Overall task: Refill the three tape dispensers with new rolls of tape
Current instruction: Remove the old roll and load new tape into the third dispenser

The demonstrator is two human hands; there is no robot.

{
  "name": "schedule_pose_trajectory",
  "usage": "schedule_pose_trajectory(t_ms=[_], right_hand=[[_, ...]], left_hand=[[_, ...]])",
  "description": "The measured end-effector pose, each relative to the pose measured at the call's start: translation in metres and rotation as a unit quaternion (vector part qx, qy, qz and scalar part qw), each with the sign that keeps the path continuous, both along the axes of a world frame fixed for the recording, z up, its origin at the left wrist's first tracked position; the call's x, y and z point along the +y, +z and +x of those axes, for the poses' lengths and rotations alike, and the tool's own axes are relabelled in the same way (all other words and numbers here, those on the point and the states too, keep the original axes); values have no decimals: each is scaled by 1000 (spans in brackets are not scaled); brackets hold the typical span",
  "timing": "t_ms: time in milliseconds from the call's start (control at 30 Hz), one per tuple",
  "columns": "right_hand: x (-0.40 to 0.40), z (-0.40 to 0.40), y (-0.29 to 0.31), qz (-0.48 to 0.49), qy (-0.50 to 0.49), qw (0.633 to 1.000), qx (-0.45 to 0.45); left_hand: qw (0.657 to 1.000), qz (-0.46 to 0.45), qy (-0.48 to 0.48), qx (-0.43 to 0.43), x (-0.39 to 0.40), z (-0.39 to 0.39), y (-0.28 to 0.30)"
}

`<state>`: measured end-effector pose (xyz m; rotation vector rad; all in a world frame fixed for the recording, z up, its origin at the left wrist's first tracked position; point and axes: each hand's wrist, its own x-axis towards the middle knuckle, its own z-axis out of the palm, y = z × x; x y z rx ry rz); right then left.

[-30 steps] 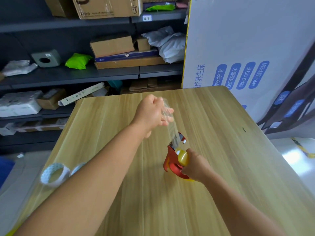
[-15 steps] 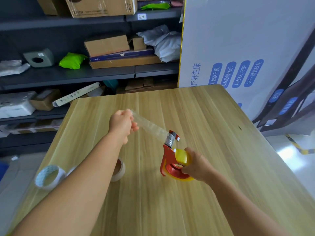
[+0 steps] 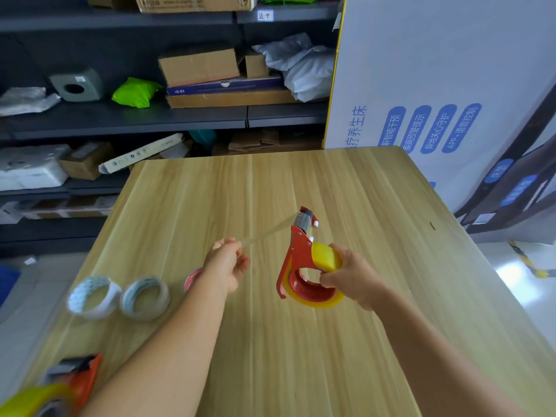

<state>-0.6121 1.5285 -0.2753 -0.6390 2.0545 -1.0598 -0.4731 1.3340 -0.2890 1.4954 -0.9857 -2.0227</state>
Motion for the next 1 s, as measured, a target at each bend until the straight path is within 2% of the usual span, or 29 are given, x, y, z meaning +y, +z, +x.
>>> schedule_pose_trajectory(t_ms=[133, 333, 467, 800, 1000], right_hand=[[-6, 2, 5, -8, -1, 1000, -26], [-14, 5, 9, -18, -13, 998, -50], [-18, 5, 12, -26, -17, 997, -65], [-21, 8, 22, -76, -45, 991, -96], [-18, 7, 24, -78, -40, 993, -84]], left_hand=[[997, 32, 18, 62, 8, 7, -3], [999, 24, -12, 39, 24, 14, -9], [997, 43, -21, 59, 33, 19, -14], [989, -61, -122, 61, 50, 29, -23], [961, -227, -156, 39, 57, 28, -12]])
